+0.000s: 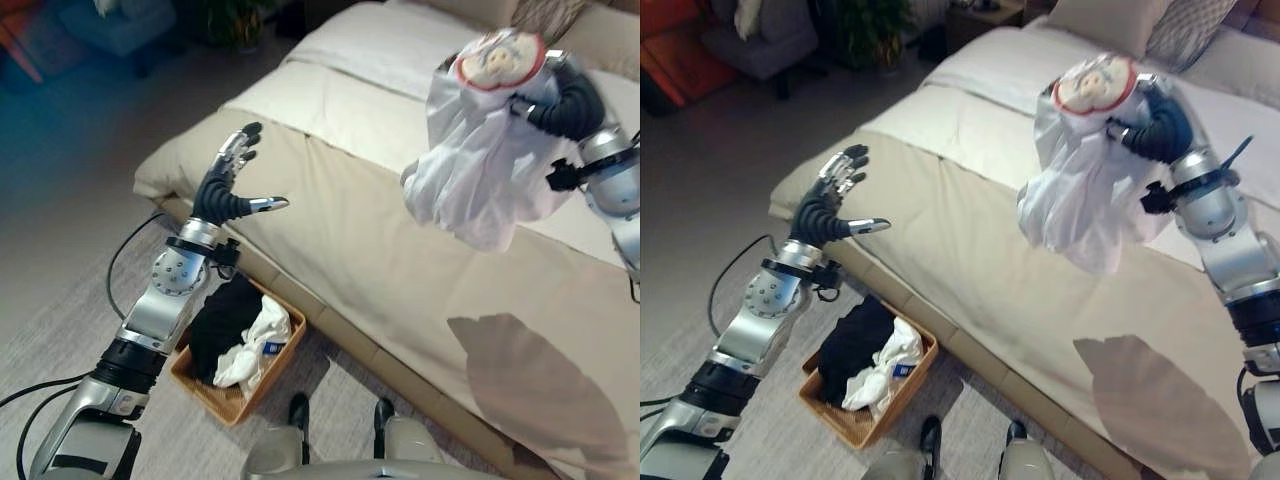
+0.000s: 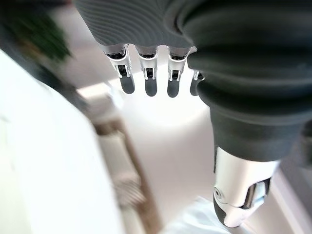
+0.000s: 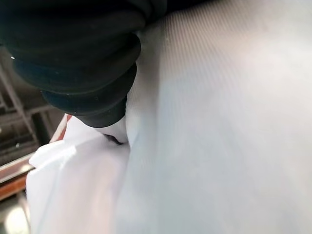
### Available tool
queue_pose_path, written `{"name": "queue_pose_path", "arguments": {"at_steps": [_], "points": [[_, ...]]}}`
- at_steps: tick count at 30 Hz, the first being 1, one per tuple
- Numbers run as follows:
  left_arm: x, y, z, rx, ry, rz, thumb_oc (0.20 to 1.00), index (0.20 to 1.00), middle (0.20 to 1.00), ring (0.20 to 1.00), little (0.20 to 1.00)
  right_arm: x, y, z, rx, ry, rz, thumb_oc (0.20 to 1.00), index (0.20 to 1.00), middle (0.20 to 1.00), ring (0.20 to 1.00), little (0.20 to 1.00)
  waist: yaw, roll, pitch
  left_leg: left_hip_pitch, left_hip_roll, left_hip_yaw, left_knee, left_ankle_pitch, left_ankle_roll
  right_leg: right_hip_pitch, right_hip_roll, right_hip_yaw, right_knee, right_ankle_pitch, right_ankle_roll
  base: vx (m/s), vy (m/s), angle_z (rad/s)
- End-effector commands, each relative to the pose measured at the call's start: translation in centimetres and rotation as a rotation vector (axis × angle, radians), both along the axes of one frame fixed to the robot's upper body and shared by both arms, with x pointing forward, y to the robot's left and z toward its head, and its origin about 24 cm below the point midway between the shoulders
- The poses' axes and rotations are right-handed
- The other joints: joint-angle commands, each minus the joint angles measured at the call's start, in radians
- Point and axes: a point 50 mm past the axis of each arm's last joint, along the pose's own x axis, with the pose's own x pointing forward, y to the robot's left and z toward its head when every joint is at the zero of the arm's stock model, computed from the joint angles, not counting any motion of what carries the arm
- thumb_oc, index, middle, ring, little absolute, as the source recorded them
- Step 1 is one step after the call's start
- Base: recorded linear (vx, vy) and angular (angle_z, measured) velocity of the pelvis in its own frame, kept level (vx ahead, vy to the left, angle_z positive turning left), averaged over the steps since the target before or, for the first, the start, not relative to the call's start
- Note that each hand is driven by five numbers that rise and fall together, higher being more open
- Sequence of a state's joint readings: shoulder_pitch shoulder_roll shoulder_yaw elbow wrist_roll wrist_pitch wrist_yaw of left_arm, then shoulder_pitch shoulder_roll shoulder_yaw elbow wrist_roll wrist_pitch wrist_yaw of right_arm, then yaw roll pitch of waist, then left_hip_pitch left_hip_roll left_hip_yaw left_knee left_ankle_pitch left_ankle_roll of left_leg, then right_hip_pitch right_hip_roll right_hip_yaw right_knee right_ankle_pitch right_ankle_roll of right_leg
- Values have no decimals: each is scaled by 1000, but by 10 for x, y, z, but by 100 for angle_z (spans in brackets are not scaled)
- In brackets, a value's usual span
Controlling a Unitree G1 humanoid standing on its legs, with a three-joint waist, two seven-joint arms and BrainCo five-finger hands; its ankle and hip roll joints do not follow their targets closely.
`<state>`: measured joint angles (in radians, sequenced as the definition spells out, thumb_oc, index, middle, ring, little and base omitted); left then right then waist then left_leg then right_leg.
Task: Pick up clothes into the bucket
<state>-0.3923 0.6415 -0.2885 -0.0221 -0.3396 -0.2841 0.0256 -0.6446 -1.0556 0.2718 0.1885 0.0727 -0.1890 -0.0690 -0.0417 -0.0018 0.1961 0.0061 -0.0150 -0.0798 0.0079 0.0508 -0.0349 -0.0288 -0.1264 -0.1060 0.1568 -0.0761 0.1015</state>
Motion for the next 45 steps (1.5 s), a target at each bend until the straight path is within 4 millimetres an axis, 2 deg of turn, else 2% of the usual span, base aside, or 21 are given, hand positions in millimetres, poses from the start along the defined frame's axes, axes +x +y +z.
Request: {"name": "queue_pose_path", "arguments": {"at_steps": [1,5,9,12,13,14,20,21,25,30,36,37,40,45], "points": [[1,-11,-5,-4,49,-89,1000,1000,1000,1000,1000,-5,23,12,35,-13,137,200,200,200,200,200,3,-43,-126,-2,-27,20,80,-119,8,31,-11,-3,-58,54,35,57,-3,-14],[4,-26,-8,33,75,-153,1000,1000,1000,1000,1000,-11,36,10,22,12,216,200,200,200,200,200,3,-43,-157,29,-22,29,69,-126,7,66,-11,0,-80,54,36,48,-2,-10],[8,-44,-13,41,107,-211,1000,1000,1000,1000,1000,-19,59,15,19,-5,337,200,200,200,200,200,1,-42,-173,49,-20,33,64,-131,7,86,-10,4,-92,54,37,15,-2,-2],[11,-59,-21,-5,162,-251,1000,1000,1000,1000,1000,-25,75,19,40,-29,424,200,200,200,200,200,-2,-40,-181,59,-19,32,59,-131,9,95,-9,5,-96,53,37,0,0,0],[11,-60,-21,-5,161,-252,1000,1000,1000,1000,1000,-25,75,19,40,-29,423,200,200,200,200,200,-2,-40,-181,59,-19,32,58,-131,9,96,-9,5,-96,53,37,0,0,0],[13,-73,-28,-55,213,-285,1000,1000,1000,1000,1000,-29,88,21,61,-49,490,200,200,200,200,200,-3,-39,-186,67,-19,32,54,-131,11,105,-10,2,-97,52,35,0,0,0],[15,-95,-39,-124,301,-331,1000,1000,1000,1000,1000,-37,107,26,118,-92,593,200,200,200,200,200,-10,-35,-189,75,-18,29,47,-128,15,111,-12,-4,-98,51,36,0,0,0],[15,-105,-44,-155,347,-349,1000,1000,1000,1000,1000,-41,114,28,141,-111,632,200,200,200,200,200,-12,-36,-187,70,-20,28,47,-119,18,106,-16,-6,-99,59,36,0,0,0],[14,-118,-50,-183,406,-387,1000,1000,1000,1000,1000,-45,124,30,164,-125,680,200,200,200,200,200,-16,-33,-185,70,-21,25,49,-119,19,106,-16,-7,-97,58,36,-9,2,0],[7,-144,-43,-236,490,-532,1000,1000,1000,1000,1000,-50,136,32,177,-122,748,200,200,200,200,200,-22,-30,-182,70,-23,20,50,-118,20,107,-17,-11,-94,57,38,0,0,0],[-1,-157,-35,-235,525,-646,1000,1000,1000,1000,1000,-52,140,32,172,-106,771,200,200,200,200,200,-24,-27,-176,77,-22,16,49,-124,18,115,-16,-15,-93,50,40,0,0,0],[-6,-166,-35,-231,559,-697,1000,1000,1000,1000,1000,-52,144,31,173,-94,789,200,200,200,200,200,-25,-27,-176,76,-22,15,51,-124,17,115,-16,-16,-92,50,41,0,0,0],[-10,-173,-31,-223,575,-748,1000,1000,1000,1000,1000,-52,146,30,173,-87,799,200,200,200,200,200,-28,-25,-176,75,-23,14,50,-122,16,114,-17,-16,-92,52,42,0,0,0],[-18,-184,-35,-251,653,-834,1000,1000,1000,1000,1000,-53,151,30,162,-89,812,200,200,200,200,200,-31,-27,-176,75,-23,11,49,-121,16,110,-18,-14,-91,53,43,0,0,0]]}}
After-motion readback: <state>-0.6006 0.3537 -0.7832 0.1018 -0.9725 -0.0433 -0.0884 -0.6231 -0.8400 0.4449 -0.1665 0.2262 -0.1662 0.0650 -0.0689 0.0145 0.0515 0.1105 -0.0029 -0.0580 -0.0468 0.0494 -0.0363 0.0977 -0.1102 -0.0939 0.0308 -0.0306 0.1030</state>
